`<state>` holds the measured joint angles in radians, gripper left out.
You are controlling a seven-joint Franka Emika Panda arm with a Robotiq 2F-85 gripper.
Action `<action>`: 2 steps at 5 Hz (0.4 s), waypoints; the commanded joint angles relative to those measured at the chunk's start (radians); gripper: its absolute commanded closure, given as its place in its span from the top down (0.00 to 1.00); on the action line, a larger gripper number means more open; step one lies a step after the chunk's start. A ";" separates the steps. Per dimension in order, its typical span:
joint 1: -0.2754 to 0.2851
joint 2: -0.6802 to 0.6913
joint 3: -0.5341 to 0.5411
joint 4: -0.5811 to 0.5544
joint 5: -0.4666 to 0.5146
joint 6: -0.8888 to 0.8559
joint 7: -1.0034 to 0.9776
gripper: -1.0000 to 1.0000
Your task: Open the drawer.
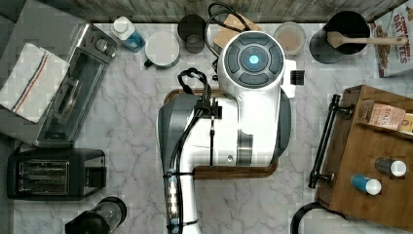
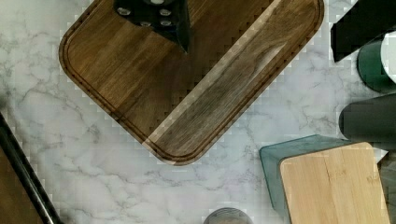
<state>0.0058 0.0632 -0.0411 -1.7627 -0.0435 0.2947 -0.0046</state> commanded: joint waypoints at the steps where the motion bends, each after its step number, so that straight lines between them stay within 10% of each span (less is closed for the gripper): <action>1: -0.095 -0.065 -0.098 -0.124 -0.028 0.099 -0.362 1.00; 2: -0.139 -0.062 -0.125 -0.149 -0.039 0.131 -0.459 1.00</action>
<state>-0.0302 0.0501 -0.0972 -1.9150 -0.0560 0.4109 -0.4150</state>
